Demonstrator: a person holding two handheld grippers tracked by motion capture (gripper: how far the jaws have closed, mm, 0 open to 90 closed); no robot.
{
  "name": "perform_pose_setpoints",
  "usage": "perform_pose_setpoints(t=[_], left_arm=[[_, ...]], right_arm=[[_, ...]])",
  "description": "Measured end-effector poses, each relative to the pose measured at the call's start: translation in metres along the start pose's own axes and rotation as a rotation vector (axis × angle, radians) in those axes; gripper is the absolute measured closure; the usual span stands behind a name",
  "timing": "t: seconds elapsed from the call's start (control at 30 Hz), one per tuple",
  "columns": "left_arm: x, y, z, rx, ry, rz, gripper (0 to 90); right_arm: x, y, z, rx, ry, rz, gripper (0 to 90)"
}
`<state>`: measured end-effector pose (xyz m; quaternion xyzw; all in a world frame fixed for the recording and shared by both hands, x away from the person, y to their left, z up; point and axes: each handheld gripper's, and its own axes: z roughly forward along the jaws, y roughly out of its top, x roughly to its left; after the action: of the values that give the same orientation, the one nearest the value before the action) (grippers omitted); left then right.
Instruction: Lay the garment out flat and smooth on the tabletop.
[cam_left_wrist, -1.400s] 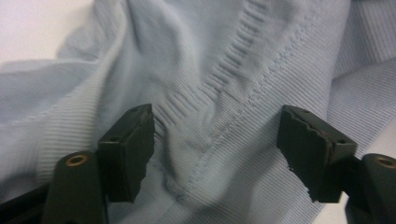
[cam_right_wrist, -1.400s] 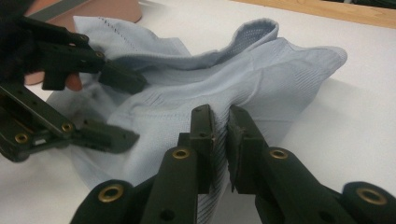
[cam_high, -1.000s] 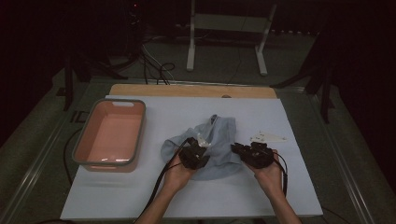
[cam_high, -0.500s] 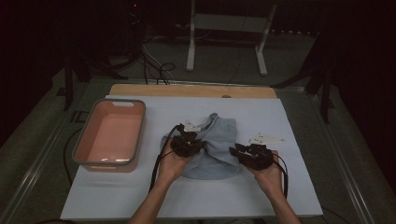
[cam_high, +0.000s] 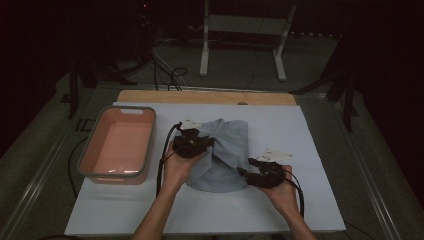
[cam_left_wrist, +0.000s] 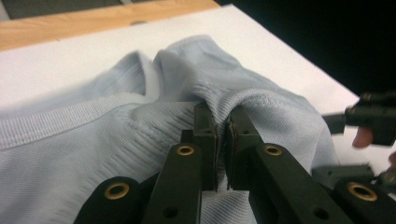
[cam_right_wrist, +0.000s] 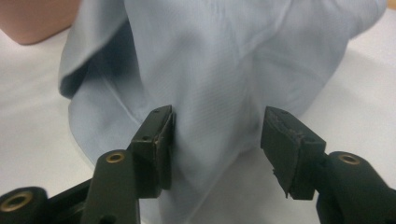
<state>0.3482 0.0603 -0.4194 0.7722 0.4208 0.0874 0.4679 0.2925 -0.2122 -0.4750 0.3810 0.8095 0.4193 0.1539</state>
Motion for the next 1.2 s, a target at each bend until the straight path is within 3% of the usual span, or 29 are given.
perform_pose_setpoints(t=[0.4, 0.63, 0.77, 0.83, 0.97, 1.07, 1.2], left_arm=[[0.022, 0.003, -0.026, -0.084, 0.045, -0.086, 85.6], [0.033, 0.005, -0.041, -0.133, 0.078, -0.134, 85.6], [0.038, 0.004, -0.047, -0.146, 0.087, -0.150, 85.6], [0.040, 0.003, -0.048, -0.147, 0.088, -0.153, 85.7], [0.041, 0.001, -0.048, -0.139, 0.089, -0.155, 85.7], [0.041, -0.002, -0.044, -0.128, 0.085, -0.152, 85.7], [0.040, -0.003, -0.041, -0.120, 0.077, -0.150, 85.7]], right_arm=[[0.006, -0.007, 0.020, 0.048, -0.014, -0.019, 44.8], [0.011, -0.012, 0.031, 0.099, -0.050, -0.066, 47.2], [0.006, -0.011, 0.028, 0.090, -0.079, -0.047, 53.9], [0.002, -0.010, 0.024, 0.086, -0.126, -0.051, 61.3], [-0.010, -0.007, 0.012, 0.061, -0.198, -0.039, 66.6], [-0.019, -0.007, 0.003, 0.046, -0.229, -0.003, 72.1], [-0.028, -0.007, -0.006, 0.035, -0.253, -0.003, 81.2]])
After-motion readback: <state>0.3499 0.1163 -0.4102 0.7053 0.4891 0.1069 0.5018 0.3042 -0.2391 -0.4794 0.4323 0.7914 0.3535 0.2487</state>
